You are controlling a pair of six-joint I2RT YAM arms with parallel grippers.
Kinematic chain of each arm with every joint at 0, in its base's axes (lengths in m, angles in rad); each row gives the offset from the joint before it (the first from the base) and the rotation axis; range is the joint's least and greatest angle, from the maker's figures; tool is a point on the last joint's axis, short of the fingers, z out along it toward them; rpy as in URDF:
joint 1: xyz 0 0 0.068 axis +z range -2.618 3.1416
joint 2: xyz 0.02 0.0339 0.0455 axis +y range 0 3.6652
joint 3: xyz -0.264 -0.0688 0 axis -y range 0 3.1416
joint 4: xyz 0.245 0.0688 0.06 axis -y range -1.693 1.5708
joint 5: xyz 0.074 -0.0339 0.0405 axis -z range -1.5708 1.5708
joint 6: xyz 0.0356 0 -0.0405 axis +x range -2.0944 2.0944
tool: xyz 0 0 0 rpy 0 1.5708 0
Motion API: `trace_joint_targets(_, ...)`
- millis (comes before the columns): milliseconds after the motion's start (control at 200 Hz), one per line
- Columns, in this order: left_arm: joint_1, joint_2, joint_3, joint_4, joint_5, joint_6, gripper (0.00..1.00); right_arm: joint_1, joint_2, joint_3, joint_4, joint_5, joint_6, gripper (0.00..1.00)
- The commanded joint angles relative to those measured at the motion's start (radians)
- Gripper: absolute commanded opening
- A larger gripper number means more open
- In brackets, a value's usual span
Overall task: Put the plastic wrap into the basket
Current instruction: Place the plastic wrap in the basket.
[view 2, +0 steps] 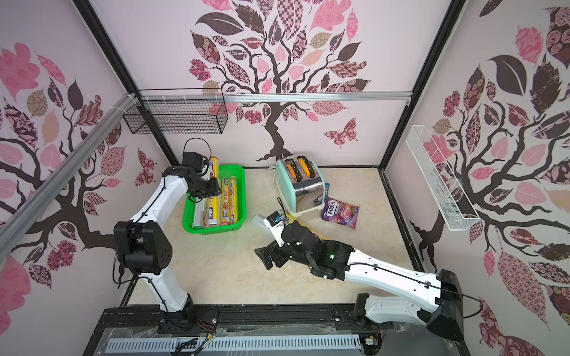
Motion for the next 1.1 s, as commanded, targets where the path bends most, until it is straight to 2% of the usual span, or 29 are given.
trace_joint_targets(0,0.024,0.053,0.042,-0.051,-0.046,0.022,0.37,0.004,0.004,0.042,-0.043,0.005,-0.047,0.99)
trace_joint_targets(295,0.06,0.22,0.145,-0.036,-0.123,0.079,0.39,0.004,0.014,0.026,-0.004,0.008,-0.042,0.99)
trace_joint_targets(405,0.062,0.288,0.2,-0.074,-0.119,0.072,0.4,0.004,0.027,0.036,-0.01,-0.016,-0.039,1.0)
trace_joint_targets(545,0.066,0.322,0.204,-0.06,-0.107,0.06,0.45,0.004,0.034,0.026,-0.01,0.015,-0.006,1.0)
trace_joint_targets(670,0.065,0.33,0.206,-0.06,-0.114,0.039,0.51,0.003,0.038,0.024,-0.025,0.016,0.005,0.99)
trace_joint_targets(795,0.057,0.304,0.18,-0.043,-0.19,0.053,0.54,0.004,0.047,0.007,-0.039,0.066,0.015,1.0)
trace_joint_targets(1095,0.052,0.191,0.045,0.093,-0.338,0.011,0.51,0.002,0.086,0.037,-0.122,0.149,0.005,0.99)
